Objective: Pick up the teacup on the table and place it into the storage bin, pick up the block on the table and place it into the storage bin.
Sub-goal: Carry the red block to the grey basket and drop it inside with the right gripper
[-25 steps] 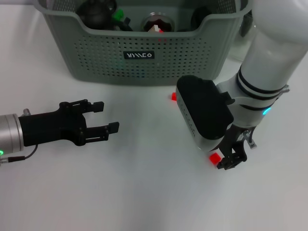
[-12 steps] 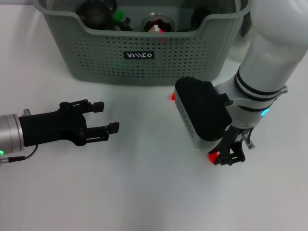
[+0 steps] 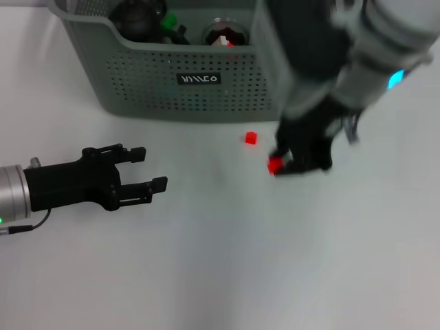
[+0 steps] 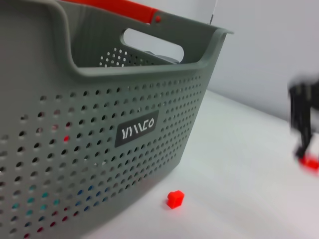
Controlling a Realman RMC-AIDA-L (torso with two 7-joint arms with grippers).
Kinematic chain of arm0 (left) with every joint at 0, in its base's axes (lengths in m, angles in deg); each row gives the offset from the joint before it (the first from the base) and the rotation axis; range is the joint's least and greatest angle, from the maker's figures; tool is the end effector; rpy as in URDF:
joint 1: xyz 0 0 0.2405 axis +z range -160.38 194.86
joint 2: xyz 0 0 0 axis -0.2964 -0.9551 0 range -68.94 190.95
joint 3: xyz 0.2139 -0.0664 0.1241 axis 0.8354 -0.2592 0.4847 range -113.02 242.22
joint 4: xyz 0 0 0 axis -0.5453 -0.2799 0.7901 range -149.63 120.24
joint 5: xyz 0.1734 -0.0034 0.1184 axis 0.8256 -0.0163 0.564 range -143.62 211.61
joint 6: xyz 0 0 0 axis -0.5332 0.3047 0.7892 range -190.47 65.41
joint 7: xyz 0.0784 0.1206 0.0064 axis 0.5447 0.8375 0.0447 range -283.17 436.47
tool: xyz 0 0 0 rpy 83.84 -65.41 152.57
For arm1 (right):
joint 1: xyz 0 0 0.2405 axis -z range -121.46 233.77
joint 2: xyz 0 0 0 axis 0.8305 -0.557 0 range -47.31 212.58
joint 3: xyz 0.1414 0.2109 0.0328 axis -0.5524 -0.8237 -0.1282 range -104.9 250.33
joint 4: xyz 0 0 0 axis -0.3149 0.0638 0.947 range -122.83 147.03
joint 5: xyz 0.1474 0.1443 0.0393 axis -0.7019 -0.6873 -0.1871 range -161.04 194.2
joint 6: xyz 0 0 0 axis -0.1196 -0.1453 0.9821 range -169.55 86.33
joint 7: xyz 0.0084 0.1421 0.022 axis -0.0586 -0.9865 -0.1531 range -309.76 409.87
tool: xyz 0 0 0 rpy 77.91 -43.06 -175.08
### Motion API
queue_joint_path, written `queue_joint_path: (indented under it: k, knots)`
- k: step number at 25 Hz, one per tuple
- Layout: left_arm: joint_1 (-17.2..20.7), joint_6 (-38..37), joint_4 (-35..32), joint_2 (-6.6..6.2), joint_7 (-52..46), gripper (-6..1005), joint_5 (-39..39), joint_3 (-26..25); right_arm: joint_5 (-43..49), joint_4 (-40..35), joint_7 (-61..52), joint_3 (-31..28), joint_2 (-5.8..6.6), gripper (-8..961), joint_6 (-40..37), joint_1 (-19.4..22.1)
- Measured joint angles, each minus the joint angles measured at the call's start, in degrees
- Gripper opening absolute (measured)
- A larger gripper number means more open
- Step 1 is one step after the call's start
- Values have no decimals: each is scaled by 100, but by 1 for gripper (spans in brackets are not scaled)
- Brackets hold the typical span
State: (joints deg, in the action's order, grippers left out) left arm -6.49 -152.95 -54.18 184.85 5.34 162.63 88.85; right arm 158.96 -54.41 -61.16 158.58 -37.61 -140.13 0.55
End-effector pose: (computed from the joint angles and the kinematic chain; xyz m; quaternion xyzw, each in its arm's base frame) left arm -0.3150 0.2790 -0.0140 -0.9264 -0.2609 -0.2095 0.1724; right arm 0.0795 0.3534 -0.0454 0.9644 0.1004 0.2421 0.0364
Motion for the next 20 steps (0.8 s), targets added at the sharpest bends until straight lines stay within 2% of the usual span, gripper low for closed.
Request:
queue_joint_path:
  k: [4, 7, 9, 11, 15, 20]
  knots:
    - [11, 3, -13, -15, 5, 781, 18, 1, -20, -490, -305, -1323, 2, 205, -506, -377]
    - [11, -15, -15, -22, 16, 781, 25, 4, -88, -836, -636, -2127, 8, 204, -426, -638]
    - [-6, -34, -16, -24, 24, 781, 28, 19, -162, -924, -1011, -2460, 10, 204, 41, -818]
    - [-27, -48, -16, -24, 29, 781, 28, 39, -117, -841, -1384, -2553, 13, 204, 750, -954]
    - [-81, -54, -25, -37, 36, 781, 24, 50, 339, -47, -1750, -2477, 25, 205, 2107, -1268]
    - [-135, -62, -27, -55, 69, 782, 31, 63, 1042, 1838, -1781, -2260, 16, 205, 3722, -1723]
